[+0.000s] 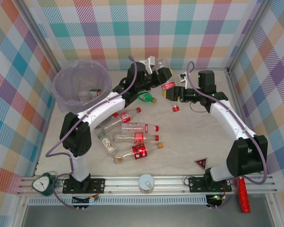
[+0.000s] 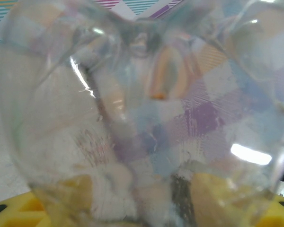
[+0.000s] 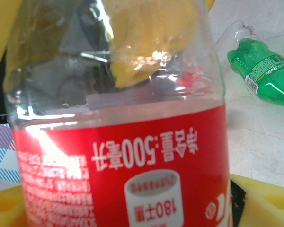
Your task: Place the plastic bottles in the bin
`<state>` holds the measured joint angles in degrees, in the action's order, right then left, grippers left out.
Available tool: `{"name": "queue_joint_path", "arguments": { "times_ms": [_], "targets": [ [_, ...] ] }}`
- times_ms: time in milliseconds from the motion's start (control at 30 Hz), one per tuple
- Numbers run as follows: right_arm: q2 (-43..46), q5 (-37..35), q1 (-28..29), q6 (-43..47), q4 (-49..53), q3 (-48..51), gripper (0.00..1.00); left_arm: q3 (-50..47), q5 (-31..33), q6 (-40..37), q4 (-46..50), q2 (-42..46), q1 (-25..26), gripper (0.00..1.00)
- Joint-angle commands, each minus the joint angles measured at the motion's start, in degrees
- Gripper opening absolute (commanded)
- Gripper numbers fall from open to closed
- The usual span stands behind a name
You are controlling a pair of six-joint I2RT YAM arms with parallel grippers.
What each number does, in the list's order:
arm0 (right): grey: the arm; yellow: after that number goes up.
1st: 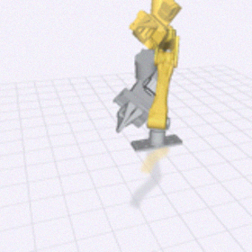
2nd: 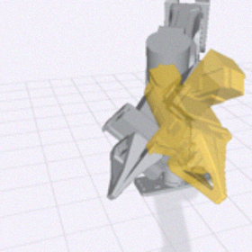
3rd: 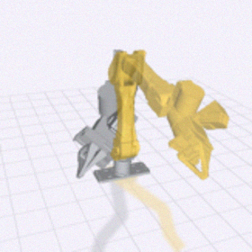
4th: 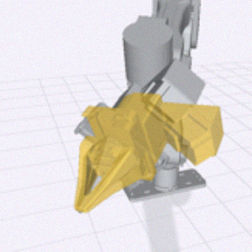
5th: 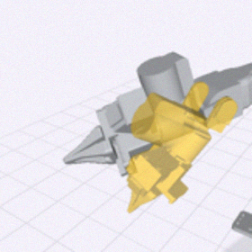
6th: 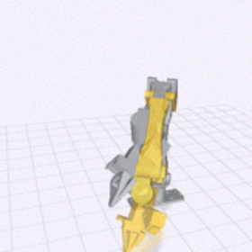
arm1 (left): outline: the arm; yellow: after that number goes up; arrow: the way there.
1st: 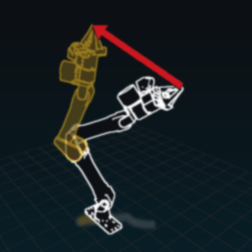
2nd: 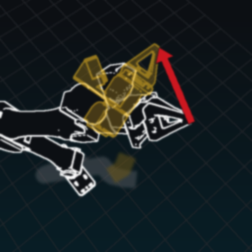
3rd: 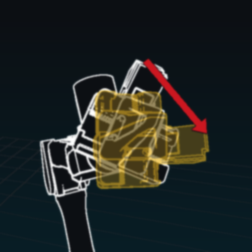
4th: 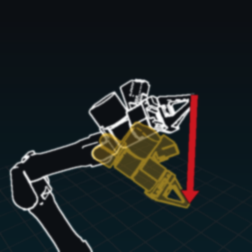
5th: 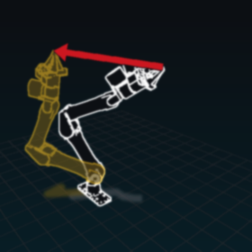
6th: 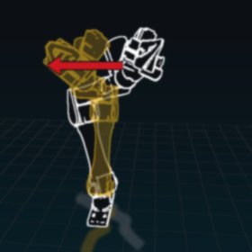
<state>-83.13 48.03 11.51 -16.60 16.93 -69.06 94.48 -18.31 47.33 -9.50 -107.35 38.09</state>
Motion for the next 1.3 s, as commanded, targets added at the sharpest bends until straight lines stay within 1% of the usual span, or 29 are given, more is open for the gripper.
{"name": "queue_joint_path", "arguments": {
  "times_ms": [0, 67, 133, 233, 333, 400, 533, 633, 667, 867, 1067, 1267],
  "targets": [
    [1.55, -2.40, 0.18, 4.06, 4.57, -2.78, 0.92, 1.67, 1.05, -0.55, -0.50, 0.02, 0.23, 0.56],
    [3.76, -6.64, -0.20, 6.91, 8.18, -3.04, 0.96, 1.85, 1.64, -1.40, 0.59, 0.23, 0.19, 0.55],
    [7.11, -10.80, -0.70, 7.56, 8.39, -1.58, 0.99, 2.15, 2.12, -2.39, 2.01, 0.17, 0.23, 0.53],
    [12.64, -18.54, -0.87, 6.16, 5.61, 1.95, 0.99, 2.73, 2.48, -3.66, 3.82, 0.04, 0.23, 0.49],
    [16.67, -22.20, -0.92, 4.69, 1.90, 5.04, 0.99, 3.23, 2.57, -4.80, 5.54, 0.03, 0.20, 0.45],
    [18.26, -24.29, -0.87, 4.51, 2.83, 4.90, 0.99, 4.31, 2.79, -6.60, 8.38, 0.23, 0.25, 0.44],
    [20.07, -32.86, -1.28, 3.50, 6.45, 4.37, 0.99, 10.95, 3.66, -12.97, 18.68, -0.12, 0.07, 0.38],
    [19.91, -33.52, -2.27, 2.86, 6.81, 4.46, 0.99, 17.66, 3.78, -18.09, 28.51, -0.59, -0.40, 0.36],
    [19.73, -33.62, -2.41, 2.60, 6.75, 4.54, 0.99, 18.81, 3.77, -18.89, 30.10, -0.29, -0.66, 0.35],
    [16.67, -32.92, -2.89, 1.16, 6.06, 4.11, 0.99, 20.09, 3.19, -20.01, 32.41, 4.44, -5.48, 0.28],
    [15.12, -33.00, -3.25, 1.55, 6.21, 3.93, 0.99, 18.48, 5.15, -20.46, 33.81, 12.53, -12.83, 0.21],
    [12.46, -30.36, -3.47, 0.51, 4.51, 3.25, 0.99, 13.73, 6.34, -19.14, 34.41, 22.65, -24.24, 0.13]
  ]
}}
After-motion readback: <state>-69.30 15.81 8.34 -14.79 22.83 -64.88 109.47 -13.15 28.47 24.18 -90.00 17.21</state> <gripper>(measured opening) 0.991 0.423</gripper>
